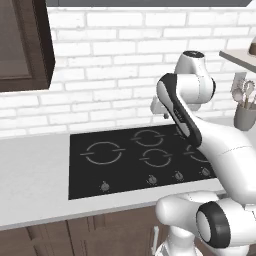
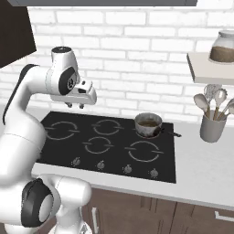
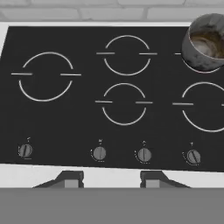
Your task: Turn off the rear right burner of the stove.
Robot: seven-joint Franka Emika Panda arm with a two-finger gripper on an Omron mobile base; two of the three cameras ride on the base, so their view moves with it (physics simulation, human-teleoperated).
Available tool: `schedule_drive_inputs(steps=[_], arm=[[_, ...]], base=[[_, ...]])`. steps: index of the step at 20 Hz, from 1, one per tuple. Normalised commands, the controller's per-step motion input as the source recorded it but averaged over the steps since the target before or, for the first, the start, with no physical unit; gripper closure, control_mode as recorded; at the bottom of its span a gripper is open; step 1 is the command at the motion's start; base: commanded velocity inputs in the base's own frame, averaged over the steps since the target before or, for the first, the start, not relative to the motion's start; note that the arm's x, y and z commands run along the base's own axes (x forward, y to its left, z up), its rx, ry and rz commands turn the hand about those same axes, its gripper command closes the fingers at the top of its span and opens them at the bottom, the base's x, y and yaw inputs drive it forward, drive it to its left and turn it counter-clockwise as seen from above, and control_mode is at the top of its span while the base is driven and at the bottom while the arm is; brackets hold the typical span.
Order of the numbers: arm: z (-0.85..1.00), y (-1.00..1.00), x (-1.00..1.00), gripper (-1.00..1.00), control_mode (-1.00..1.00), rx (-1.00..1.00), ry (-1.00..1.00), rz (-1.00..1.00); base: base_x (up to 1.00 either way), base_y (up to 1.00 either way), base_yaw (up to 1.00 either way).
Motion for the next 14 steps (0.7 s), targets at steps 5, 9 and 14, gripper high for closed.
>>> schedule_drive_inputs(steps=[5,9,14], arm=[[-0.19,-0.37,-0.17,-1.00,-1.00,0.00,0.00,-0.03],[-0.49,-0.98,-0.27,-1.00,-1.00,0.02,0.00,-0.06],[-0.53,-1.00,-0.20,-1.00,-1.00,0.00,0.00,-0.03]], base=[[0.00,0.00,0.00],[0.00,0.00,0.00],[0.00,0.00,0.00]])
